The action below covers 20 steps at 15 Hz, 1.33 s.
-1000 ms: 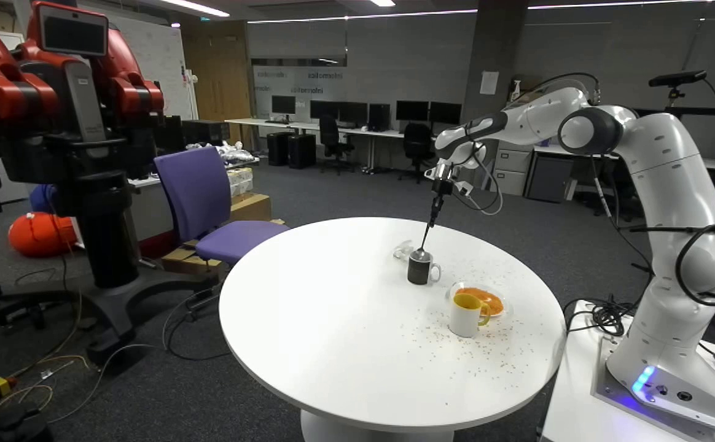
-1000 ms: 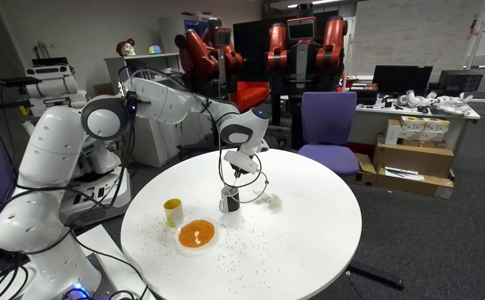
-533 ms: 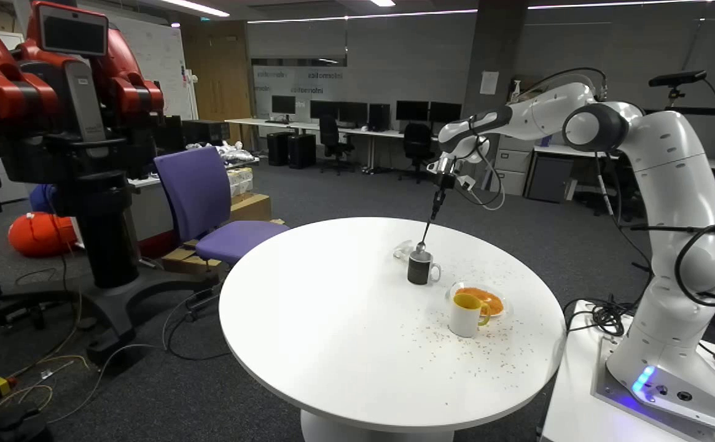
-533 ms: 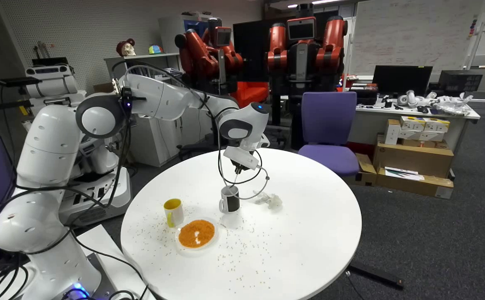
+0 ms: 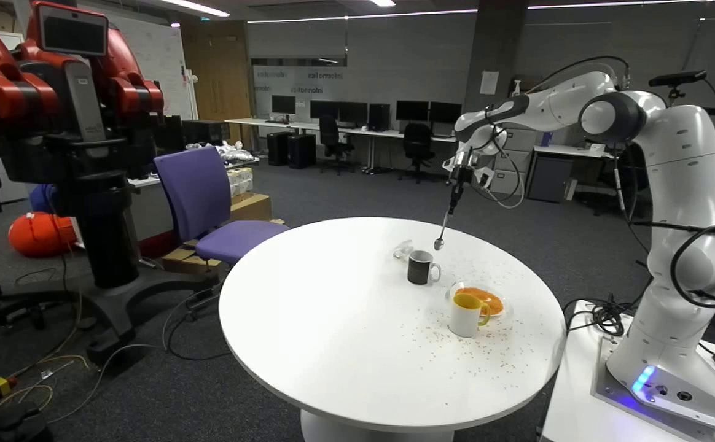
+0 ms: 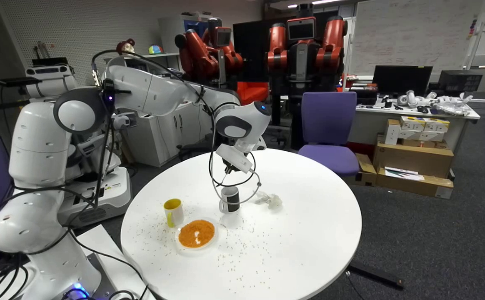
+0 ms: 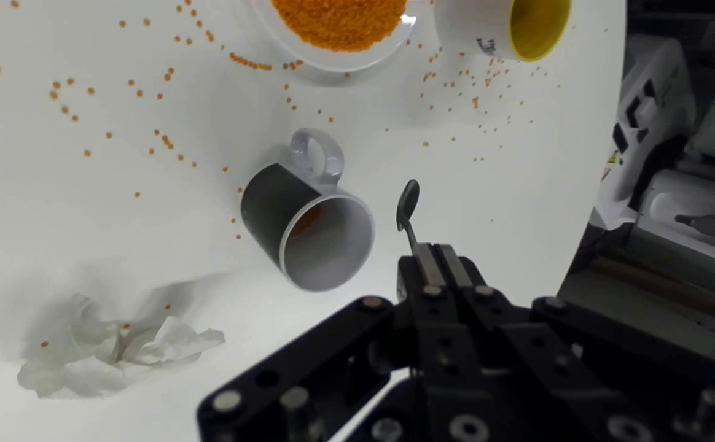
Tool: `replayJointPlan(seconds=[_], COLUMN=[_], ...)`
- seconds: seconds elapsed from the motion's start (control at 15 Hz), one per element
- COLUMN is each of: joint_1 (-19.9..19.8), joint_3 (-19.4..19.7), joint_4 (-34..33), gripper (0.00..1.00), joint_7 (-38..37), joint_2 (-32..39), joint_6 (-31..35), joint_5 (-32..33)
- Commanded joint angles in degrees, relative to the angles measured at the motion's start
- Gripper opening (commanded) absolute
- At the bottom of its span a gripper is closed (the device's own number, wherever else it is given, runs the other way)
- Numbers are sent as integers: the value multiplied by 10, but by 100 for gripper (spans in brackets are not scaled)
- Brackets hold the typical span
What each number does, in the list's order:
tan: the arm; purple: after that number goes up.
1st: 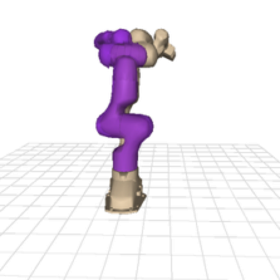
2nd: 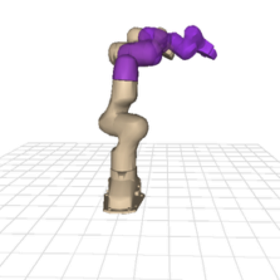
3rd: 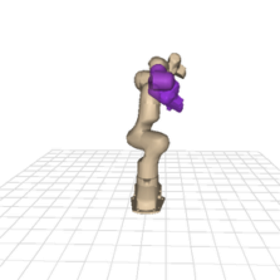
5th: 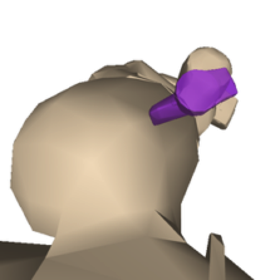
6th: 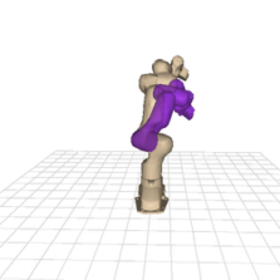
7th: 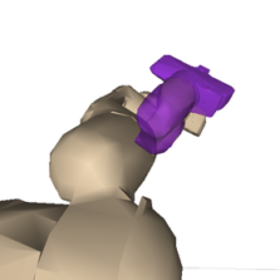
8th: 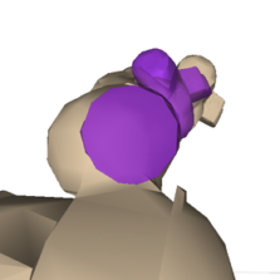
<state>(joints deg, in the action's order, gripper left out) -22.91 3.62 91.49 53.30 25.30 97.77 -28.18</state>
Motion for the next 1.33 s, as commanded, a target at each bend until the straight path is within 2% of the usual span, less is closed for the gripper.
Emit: replayJointPlan(seconds=[0.0,0.27,0.67,1.0,1.27], joint_1=[-29,-49,-57,-67,-76], joint_3=[11,47,94,106,108], joint_4=[76,132,189,222,218], gripper=[1,1,1,1,1], joint_7=[47,104,181,231,247], joint_2=[-57,-77,-63,-33,10], joint_6=[-54,-88,-82,-73,-73], joint_5=[-43,-76,-64,-90,-115])
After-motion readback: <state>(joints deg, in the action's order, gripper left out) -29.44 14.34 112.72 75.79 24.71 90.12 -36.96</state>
